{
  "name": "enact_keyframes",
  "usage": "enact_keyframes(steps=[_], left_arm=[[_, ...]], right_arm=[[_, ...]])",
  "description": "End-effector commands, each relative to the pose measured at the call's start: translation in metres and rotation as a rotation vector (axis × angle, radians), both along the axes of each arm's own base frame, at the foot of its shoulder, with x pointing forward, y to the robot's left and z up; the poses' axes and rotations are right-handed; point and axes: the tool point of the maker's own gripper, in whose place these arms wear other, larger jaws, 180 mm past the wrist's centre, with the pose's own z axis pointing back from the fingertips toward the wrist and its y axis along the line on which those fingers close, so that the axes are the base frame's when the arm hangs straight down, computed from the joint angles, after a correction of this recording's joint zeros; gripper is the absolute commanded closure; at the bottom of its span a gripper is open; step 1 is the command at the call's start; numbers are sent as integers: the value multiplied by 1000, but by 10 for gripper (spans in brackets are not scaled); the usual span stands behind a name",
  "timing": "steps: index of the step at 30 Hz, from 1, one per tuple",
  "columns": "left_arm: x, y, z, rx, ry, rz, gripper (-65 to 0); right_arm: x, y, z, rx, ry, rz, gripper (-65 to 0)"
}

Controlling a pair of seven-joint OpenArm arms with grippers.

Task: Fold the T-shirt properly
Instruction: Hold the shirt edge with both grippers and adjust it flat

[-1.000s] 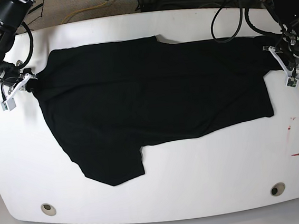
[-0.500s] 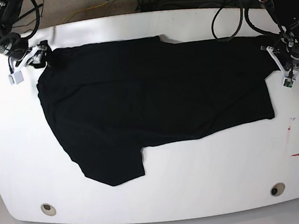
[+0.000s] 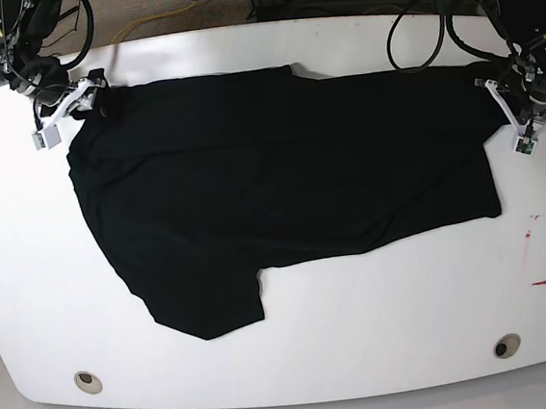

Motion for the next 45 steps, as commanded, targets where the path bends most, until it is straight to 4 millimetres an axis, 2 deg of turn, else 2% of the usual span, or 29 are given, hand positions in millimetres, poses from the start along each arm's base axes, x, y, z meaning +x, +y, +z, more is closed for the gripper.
enact_keyframes(steps=[1, 2, 4, 9, 10, 12, 17, 21, 24, 29, 32, 35, 37, 41, 45], left_arm=[[10, 6, 14, 23, -44, -4, 0], [10, 6, 14, 23, -44, -4, 0], [10, 6, 14, 23, -44, -4, 0], [9, 7, 14, 25, -43, -3, 0], [9, 7, 15, 26, -45, -4, 0], [9, 6, 15, 27, -46, -4, 0], [12, 3, 35, 71, -91, -35, 0], [14, -2, 53, 105, -134, -58, 0], [12, -5, 66, 132, -159, -76, 0], [4, -7, 71, 155, -160, -91, 0], [-6, -6, 72, 169, -147, -91, 0], [-17, 6, 74, 185, -140, -54, 0], [-19, 11, 77, 190, -147, -35, 0], [-13, 9, 80, 176, -174, -20, 0], [5, 1, 88, 150, -238, -4, 0]], right_arm=[[-1, 1, 4, 3, -8, 7, -431], [0, 3, 5, 14, -15, 5, -419], [1, 8, 9, 29, -33, 5, -335], [3, 12, 18, 16, -60, 13, -11], [0, 12, 20, 5, -60, 20, 0], [-3, 11, 25, -19, -63, 38, 0], [-12, 16, 49, -112, -87, 112, 0], [-24, 20, 58, -153, -84, 148, 0], [-37, 28, 60, -102, -86, 173, 0], [-52, 36, 76, 8, -123, 196, 0], [-64, 27, 89, 56, -148, 139, 0], [-70, 21, 97, 75, -163, 111, 0], [-69, 19, 97, 68, -164, 107, 0], [-50, 18, 99, 41, -206, 116, 0], [-17, 19, 98, -33, -243, 153, 0]])
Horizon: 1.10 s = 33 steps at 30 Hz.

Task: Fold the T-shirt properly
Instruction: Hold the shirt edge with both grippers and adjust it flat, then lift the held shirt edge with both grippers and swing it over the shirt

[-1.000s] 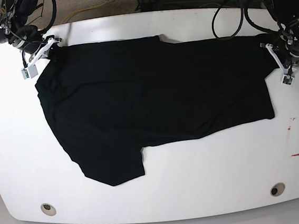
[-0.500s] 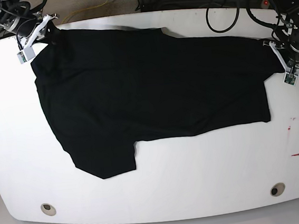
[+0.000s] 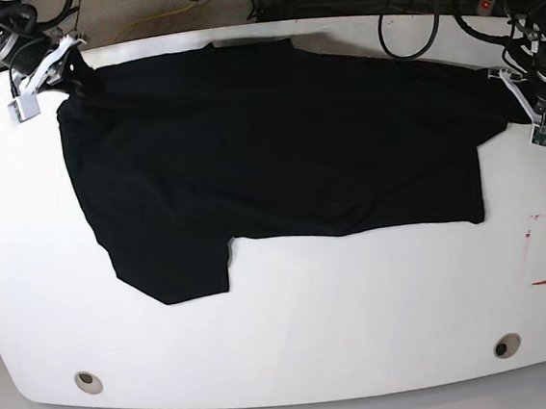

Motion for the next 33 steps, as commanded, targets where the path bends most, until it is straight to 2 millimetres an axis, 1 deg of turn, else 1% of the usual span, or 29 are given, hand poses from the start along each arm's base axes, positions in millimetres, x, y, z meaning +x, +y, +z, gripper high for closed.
enact_keyframes(steps=[1, 2, 4, 7, 10, 11, 12, 15, 17, 19, 21, 22, 24, 27, 29, 31, 33], left_arm=[[16, 5, 21, 28, -70, 2, 0], [20, 5, 24, 27, -83, 4, 0], [32, 2, 33, 24, -116, -7, 0], [48, -13, 37, 17, -138, -54, 0], [62, -27, 41, 10, -155, -101, 0], [69, -34, 44, 7, -167, -122, 0], [74, -37, 47, 7, -178, -134, 0], [95, -50, 64, 7, -230, -175, 0], [105, -57, 73, 11, -256, -201, 0], [121, -65, 90, 4, -318, -200, 0], [130, -68, 102, 2, -357, -198, 0], [137, -67, 114, 12, -386, -195, 0], [145, -68, 128, 25, -419, -204, 0], [161, -71, 153, 33, -480, -215, 0], [170, -71, 176, 41, -534, -217, 0], [175, -65, 196, 69, -572, -215, 0], [180, -57, 223, 107, -620, -212, 0]], right_arm=[[21, 4, 9, -29, -61, 36, 0], [28, 5, 9, -45, -70, 43, 0], [50, 6, 12, -95, -96, 59, 0], [76, 5, 17, -166, -128, 75, 0], [104, 4, 27, -241, -171, 83, 0], [117, 2, 33, -276, -190, 83, 0], [124, 1, 37, -300, -201, 84, 0], [155, -5, 50, -378, -233, 93, 0], [172, -6, 54, -389, -245, 97, 0], [194, -13, 63, -401, -268, 93, 0], [207, -20, 68, -411, -273, 87, 0], [218, -25, 75, -417, -281, 82, 0], [231, -30, 85, -424, -296, 78, 0], [255, -40, 106, -430, -326, 73, 0], [271, -43, 122, -440, -340, 85, 0], [284, -45, 138, -452, -359, 92, 0], [300, -45, 161, -465, -391, 101, 0]])
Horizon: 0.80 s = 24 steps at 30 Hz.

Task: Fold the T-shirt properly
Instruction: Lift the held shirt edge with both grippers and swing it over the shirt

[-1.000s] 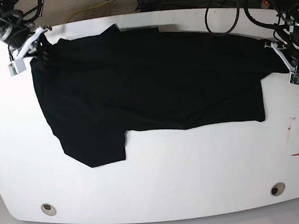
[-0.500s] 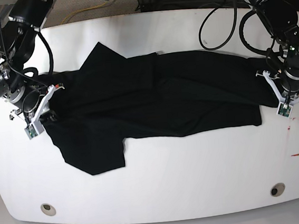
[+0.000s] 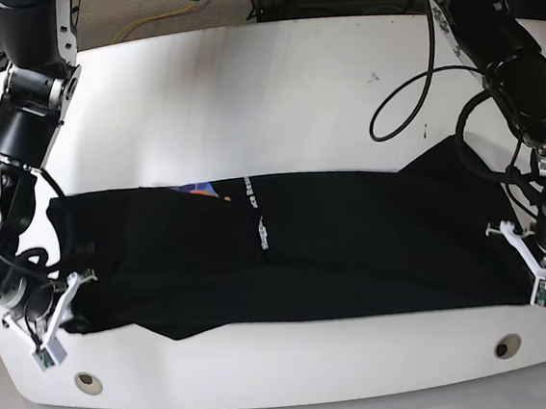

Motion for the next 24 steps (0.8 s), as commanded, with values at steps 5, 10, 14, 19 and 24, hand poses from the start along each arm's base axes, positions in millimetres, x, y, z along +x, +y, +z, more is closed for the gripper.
enact_keyframes(steps=[5, 10, 14, 19, 24], left_arm=[[7, 21, 90, 73, -203, 36, 0], [14, 37, 131, 136, -245, 44, 0], [15, 52, 169, 175, -288, 59, 0], [12, 61, 222, 216, -365, 77, 0], [14, 51, 239, 276, -376, 56, 0]], right_arm=[[40, -7, 85, -31, -144, 20, 0], [62, 0, 141, -65, -214, 49, 0], [69, 1, 188, -113, -275, 60, 0], [70, 9, 248, -158, -375, 73, 0], [64, -2, 263, -189, -384, 53, 0]])
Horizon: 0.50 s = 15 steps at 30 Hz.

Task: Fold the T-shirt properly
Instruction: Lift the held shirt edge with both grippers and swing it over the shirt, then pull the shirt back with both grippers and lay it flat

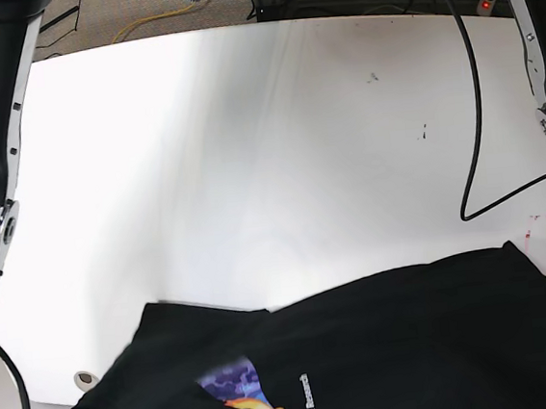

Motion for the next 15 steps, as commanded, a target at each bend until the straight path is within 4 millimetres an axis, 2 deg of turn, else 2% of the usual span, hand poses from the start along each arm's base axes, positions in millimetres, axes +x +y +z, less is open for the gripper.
enact_keyframes(steps=[1, 4, 8, 12, 13, 15], left_arm=[[-5, 1, 12, 8, -34, 7, 0], [-6, -2, -5, 22, 1, 16, 0], [-18, -6, -32, 52, 65, 67, 0], [-25, -18, -79, 38, 171, 97, 0], [-25, -18, -97, 17, 216, 105, 0], [-27, -15, -120, -11, 271, 126, 0]], right_arm=[[-6, -13, 16, -9, -24, -33, 0], [-8, -16, 2, -16, 1, -38, 0], [-23, -32, -35, 7, 38, -41, 0], [-39, -49, -86, 67, 116, -65, 0], [-44, -53, -102, 83, 139, -75, 0], [-52, -59, -122, 97, 167, -92, 0]])
